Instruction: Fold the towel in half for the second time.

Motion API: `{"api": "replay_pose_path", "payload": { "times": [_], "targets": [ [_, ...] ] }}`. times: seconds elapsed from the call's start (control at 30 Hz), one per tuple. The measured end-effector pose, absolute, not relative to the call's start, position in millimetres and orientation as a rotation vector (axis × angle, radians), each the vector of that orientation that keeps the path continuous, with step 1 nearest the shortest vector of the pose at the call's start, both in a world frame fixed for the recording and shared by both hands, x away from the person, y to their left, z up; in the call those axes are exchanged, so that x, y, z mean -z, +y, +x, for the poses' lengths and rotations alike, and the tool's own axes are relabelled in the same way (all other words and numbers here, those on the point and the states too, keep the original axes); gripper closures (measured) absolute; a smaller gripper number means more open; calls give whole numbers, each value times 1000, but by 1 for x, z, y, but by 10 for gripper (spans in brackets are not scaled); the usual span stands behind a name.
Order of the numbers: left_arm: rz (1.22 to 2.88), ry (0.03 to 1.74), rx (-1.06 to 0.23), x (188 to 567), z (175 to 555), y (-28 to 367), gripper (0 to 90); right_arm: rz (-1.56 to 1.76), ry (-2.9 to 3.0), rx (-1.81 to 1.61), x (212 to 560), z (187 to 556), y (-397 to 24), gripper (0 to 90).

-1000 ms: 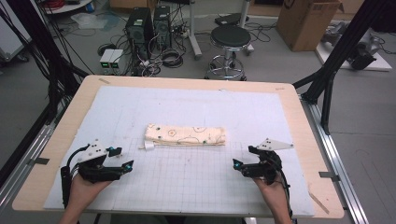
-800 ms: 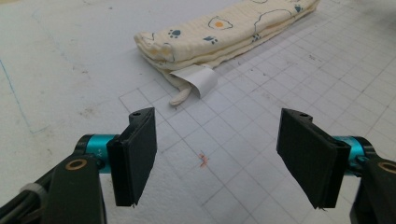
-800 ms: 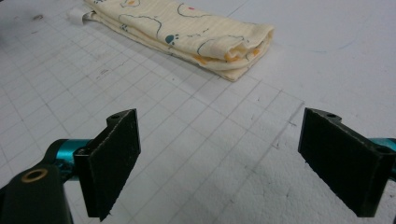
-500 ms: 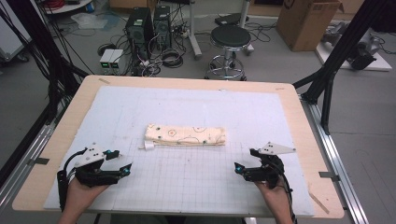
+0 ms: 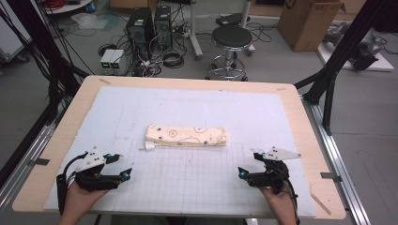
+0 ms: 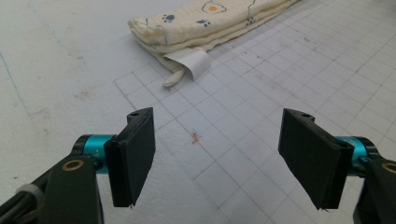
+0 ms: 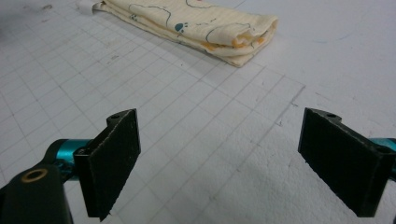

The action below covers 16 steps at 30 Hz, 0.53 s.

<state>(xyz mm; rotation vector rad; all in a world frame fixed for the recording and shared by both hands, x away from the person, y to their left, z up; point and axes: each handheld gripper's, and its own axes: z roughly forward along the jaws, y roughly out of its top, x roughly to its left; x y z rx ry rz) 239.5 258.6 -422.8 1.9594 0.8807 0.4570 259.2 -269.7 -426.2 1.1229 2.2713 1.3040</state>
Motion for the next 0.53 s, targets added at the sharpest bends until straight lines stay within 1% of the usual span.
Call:
{"api": "replay_pose_path", "payload": {
  "times": [0.53],
  "targets": [
    [1978,874,-447,426,237,252,276,1124,2280,-1289,429,256,-269,124]
  ]
}}
